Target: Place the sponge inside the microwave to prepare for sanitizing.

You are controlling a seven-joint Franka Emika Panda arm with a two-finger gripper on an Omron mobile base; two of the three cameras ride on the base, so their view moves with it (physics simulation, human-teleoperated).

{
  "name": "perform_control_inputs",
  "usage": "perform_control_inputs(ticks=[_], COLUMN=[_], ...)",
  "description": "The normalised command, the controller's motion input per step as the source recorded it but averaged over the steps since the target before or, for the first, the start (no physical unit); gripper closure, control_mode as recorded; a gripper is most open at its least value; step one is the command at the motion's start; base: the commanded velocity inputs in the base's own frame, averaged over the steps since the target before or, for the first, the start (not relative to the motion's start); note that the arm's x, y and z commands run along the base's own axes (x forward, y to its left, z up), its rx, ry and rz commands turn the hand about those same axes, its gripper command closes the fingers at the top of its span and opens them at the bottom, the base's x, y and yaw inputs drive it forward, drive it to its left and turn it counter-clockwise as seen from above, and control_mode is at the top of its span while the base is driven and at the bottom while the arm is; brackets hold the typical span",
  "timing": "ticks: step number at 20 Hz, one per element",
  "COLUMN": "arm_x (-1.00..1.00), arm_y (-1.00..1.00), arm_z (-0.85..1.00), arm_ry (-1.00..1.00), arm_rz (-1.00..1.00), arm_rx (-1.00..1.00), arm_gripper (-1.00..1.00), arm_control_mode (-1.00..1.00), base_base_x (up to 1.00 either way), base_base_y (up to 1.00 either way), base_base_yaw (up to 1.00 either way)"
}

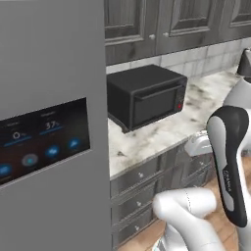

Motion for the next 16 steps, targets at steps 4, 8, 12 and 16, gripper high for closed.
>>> perform_control_inputs(ticks=[4, 8, 12, 16], arm_x=[0.0, 0.0, 0.0, 0.0], arm_y=[0.0, 0.0, 0.0, 0.0], arm_z=[0.0, 0.0, 0.0, 0.0], arm_ry=[0.0, 0.0, 0.0, 0.0], arm_rz=[0.0, 0.0, 0.0, 0.0], arm_rx=[0.0, 0.0, 0.0, 0.0], arm_gripper=[-1.0, -1.0, -1.0, -1.0], arm_control_mode=[1.0, 1.0, 1.0, 1.0], base_base_x=[0.49, 0.36, 0.38, 0.5], base_base_y=[-0.17, -0.34, -0.53, -0.28], base_base_yaw=[0.61, 0.47, 0.19, 0.3])
